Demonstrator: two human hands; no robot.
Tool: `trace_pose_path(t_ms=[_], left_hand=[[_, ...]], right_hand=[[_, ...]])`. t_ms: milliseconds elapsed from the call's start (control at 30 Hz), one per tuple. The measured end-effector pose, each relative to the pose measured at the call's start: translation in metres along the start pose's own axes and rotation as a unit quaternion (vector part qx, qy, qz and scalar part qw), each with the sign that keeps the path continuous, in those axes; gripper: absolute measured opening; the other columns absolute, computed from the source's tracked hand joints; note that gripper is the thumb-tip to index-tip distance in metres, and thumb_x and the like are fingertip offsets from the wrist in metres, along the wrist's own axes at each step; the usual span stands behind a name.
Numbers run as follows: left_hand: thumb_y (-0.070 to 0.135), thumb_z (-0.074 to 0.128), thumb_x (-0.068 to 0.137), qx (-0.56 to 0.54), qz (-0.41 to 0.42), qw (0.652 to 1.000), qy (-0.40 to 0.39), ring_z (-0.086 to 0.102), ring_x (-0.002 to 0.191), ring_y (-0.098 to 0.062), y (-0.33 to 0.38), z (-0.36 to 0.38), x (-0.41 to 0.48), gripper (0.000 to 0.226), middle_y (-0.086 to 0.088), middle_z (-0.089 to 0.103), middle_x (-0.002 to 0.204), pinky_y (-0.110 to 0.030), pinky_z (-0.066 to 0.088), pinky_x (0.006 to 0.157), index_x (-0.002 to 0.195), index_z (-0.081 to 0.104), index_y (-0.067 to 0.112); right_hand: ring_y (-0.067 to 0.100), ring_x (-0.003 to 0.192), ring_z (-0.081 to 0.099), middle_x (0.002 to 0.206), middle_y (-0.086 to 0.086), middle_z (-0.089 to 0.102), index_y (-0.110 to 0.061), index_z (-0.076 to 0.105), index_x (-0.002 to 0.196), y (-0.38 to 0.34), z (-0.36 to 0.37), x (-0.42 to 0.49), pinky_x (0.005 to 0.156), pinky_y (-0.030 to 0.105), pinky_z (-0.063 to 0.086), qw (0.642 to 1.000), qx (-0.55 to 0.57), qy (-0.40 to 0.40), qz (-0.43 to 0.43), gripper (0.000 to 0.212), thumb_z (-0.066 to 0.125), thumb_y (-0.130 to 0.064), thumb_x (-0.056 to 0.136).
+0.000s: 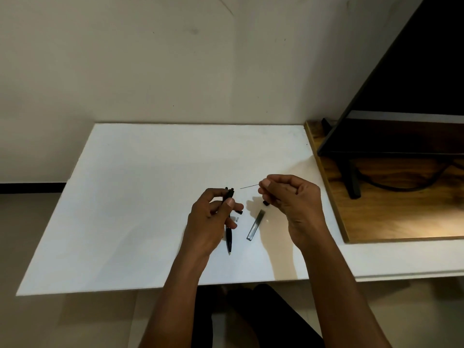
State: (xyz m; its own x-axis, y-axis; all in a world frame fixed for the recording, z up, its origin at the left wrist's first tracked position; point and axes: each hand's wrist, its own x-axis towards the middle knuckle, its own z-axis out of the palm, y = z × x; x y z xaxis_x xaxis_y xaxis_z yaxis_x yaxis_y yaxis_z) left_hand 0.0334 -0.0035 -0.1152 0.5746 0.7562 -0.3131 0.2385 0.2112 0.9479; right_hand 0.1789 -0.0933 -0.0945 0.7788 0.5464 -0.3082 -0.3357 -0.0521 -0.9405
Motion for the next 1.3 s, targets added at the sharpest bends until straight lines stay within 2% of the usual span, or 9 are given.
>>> trace_pose_path(t_ms=[233,467,667,1067,1233,1300], left_hand=[[0.024,0.059,0.098,0.004,0.004,1.000,-0.006,0.066,0.062,-0.007,0.0000,-0.0014,-0.0001,0.010,0.003,0.079,0.089,-0.013,0.043,0.051,0.107,0.062,0.023],[0.024,0.064,0.094,0.004,0.003,1.000,0.000,0.068,0.064,-0.007,0.0023,-0.0011,-0.0007,0.011,0.004,0.079,0.087,-0.011,0.043,0.051,0.105,0.065,0.024],[0.024,0.066,0.093,0.004,0.006,1.000,0.006,0.068,0.064,-0.007,0.0034,-0.0015,-0.0020,0.011,0.003,0.079,0.087,-0.021,0.045,0.058,0.104,0.067,0.025],[0.021,0.068,0.091,0.013,0.002,1.000,0.006,0.070,0.064,-0.006,0.0032,-0.0007,-0.0014,0.013,0.003,0.079,0.088,-0.010,0.044,0.050,0.103,0.068,0.025],[0.023,0.071,0.089,0.023,0.001,1.000,0.008,0.072,0.066,-0.009,0.0036,-0.0006,-0.0015,0.014,0.001,0.077,0.092,-0.009,0.044,0.052,0.103,0.070,0.026],[0.024,0.071,0.089,0.019,0.003,1.000,0.001,0.074,0.067,-0.011,0.0042,-0.0002,-0.0021,0.012,0.001,0.078,0.092,-0.011,0.045,0.055,0.099,0.071,0.028]], right_hand=[[0.030,0.084,0.075,0.090,0.017,0.077,-0.001,0.072,0.103,0.0005,0.0031,0.0006,0.080,0.035,0.061,0.999,0.007,-0.008,-0.043,0.021,0.076,-0.002,0.083],[0.028,0.084,0.075,0.086,0.011,0.078,-0.006,0.072,0.101,0.0038,0.0053,0.0001,0.085,0.045,0.059,0.996,-0.052,-0.030,-0.064,0.017,0.075,-0.007,0.085],[0.028,0.083,0.075,0.086,0.009,0.078,-0.007,0.072,0.100,0.0045,0.0048,0.0007,0.086,0.049,0.058,0.995,-0.061,-0.026,-0.071,0.016,0.076,-0.008,0.085],[0.027,0.082,0.075,0.085,0.009,0.078,-0.006,0.072,0.100,0.0065,0.0027,0.0027,0.080,0.042,0.060,0.992,-0.083,-0.036,-0.086,0.015,0.074,-0.006,0.086],[0.022,0.077,0.075,0.081,0.010,0.078,-0.008,0.071,0.103,0.0057,0.0061,0.0014,0.069,0.027,0.058,0.989,-0.096,-0.049,-0.101,0.020,0.077,-0.010,0.084],[0.020,0.075,0.074,0.079,0.008,0.078,-0.009,0.071,0.102,0.0058,0.0079,0.0008,0.067,0.026,0.056,0.988,-0.112,-0.051,-0.099,0.021,0.079,-0.013,0.083]])
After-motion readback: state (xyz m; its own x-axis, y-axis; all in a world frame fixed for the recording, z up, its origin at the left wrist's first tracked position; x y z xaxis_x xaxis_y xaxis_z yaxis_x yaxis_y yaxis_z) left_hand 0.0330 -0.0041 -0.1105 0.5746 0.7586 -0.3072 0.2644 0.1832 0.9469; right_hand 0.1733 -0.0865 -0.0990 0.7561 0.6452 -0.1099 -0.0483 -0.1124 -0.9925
